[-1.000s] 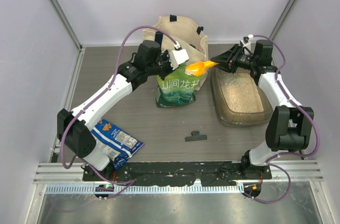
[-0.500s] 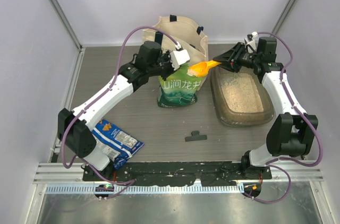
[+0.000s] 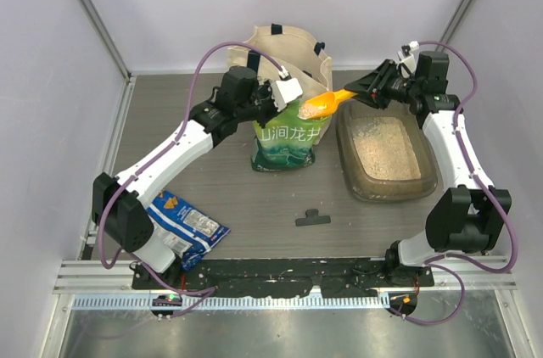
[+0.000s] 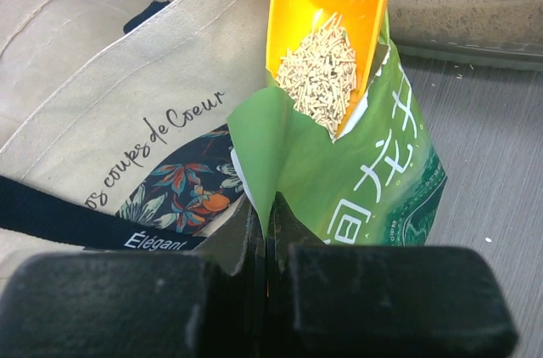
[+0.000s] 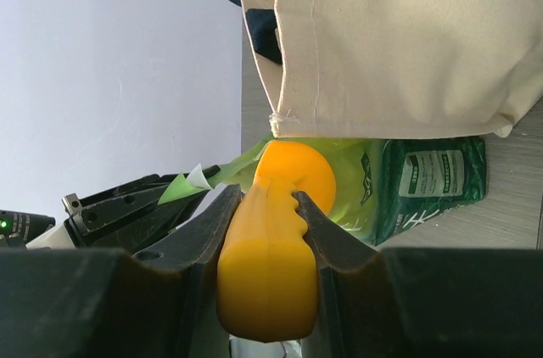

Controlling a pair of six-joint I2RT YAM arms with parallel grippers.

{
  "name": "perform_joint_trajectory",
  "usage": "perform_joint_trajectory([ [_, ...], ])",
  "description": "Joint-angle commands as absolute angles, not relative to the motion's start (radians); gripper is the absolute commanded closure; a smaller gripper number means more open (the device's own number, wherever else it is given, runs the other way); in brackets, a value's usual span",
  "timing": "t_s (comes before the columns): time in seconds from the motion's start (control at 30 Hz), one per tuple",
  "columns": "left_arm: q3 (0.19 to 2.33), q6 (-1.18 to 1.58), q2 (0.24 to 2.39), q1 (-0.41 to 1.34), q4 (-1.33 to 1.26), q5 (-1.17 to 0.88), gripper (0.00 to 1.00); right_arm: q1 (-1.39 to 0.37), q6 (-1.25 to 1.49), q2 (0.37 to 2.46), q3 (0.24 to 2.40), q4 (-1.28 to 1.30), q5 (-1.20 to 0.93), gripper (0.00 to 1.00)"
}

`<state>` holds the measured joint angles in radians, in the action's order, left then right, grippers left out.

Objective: Fill the litter box with clean litter

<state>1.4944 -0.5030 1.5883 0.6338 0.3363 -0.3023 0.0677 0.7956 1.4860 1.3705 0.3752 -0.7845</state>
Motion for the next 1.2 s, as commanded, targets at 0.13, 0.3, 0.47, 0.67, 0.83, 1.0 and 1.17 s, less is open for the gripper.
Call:
perform_joint_trajectory([
  [0.13, 1.528, -0.503, 1.502, 0.624, 0.150, -0.296, 1.00, 0.094, 0.874, 1.460, 1.282, 0.112, -0.822, 0.99],
  [0.3, 1.542, -0.531, 1.511, 0.624, 0.167, -0.290, 1.00, 0.115, 0.945, 1.482, 1.263, 0.010, -0.887, 0.99],
  [0.47, 1.548, -0.534, 1.522, 0.624, 0.153, -0.290, 1.00, 0.124, 0.946, 1.486, 1.278, 0.008, -0.917, 0.99],
  [0.67, 1.534, -0.529, 1.520, 0.624, 0.123, -0.290, 1.00, 0.127, 0.928, 1.480, 1.238, 0.026, -0.925, 0.99],
  [0.83, 1.526, -0.529, 1.514, 0.624, 0.126, -0.284, 1.00, 0.132, 0.937, 1.488, 1.203, 0.006, -0.977, 0.99],
  [1.0, 1.532, -0.535, 1.516, 0.624, 0.135, -0.279, 1.00, 0.146, 0.977, 1.485, 1.200, -0.055, -1.000, 0.99],
  [1.17, 1.534, -0.541, 1.522, 0.624, 0.132, -0.275, 1.00, 0.164, 0.973, 1.477, 1.227, -0.049, -1.008, 0.99],
])
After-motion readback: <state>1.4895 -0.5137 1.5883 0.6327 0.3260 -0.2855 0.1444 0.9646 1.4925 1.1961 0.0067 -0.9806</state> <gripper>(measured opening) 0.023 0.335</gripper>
